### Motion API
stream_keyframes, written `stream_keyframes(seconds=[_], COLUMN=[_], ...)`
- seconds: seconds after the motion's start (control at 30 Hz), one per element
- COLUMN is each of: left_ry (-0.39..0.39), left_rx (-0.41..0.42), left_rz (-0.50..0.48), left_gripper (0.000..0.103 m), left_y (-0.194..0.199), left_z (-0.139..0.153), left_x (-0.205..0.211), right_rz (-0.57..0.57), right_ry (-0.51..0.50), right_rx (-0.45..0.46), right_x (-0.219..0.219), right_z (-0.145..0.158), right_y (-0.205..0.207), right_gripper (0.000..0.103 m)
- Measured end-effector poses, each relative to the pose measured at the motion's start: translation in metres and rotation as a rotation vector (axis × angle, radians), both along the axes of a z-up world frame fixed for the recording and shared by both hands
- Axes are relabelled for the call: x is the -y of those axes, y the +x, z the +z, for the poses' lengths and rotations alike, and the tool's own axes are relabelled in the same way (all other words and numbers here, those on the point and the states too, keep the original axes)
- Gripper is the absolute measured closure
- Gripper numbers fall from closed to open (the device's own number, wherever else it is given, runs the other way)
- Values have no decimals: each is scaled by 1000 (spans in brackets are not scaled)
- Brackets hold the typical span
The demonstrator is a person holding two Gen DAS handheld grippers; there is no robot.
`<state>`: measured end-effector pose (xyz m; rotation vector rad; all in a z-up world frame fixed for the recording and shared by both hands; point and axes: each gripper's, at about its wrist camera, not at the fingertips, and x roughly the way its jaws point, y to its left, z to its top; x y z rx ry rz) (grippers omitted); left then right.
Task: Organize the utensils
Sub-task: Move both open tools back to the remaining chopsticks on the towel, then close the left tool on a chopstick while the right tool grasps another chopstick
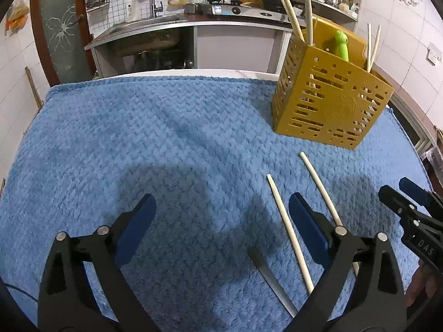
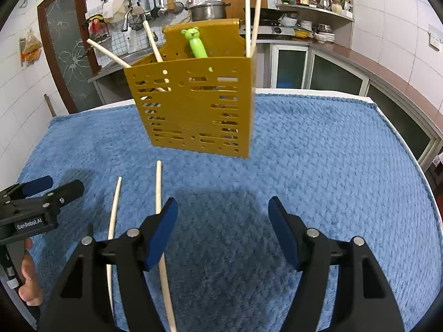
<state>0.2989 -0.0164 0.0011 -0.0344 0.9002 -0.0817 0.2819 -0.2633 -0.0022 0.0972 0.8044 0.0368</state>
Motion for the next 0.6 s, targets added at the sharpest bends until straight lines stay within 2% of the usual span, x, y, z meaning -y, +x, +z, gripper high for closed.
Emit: stream_keyframes(seconds=[0.1,0.23,0.6], left_ry=[-7,23,8], left_rx=[-4,15,-2], left_rz=[-1,-5,5], left_gripper=[11,11,11], left_y=[1,0,2], left_z=[-2,-3,-9], left_x=[1,6,0], right_rz=[1,7,-5], right_ry=[5,1,7], right_rx=[1,-2,-12], right_x=[2,1,2], right_z=[1,0,-8], right_y=[0,2,6], right_gripper=[36,36,36])
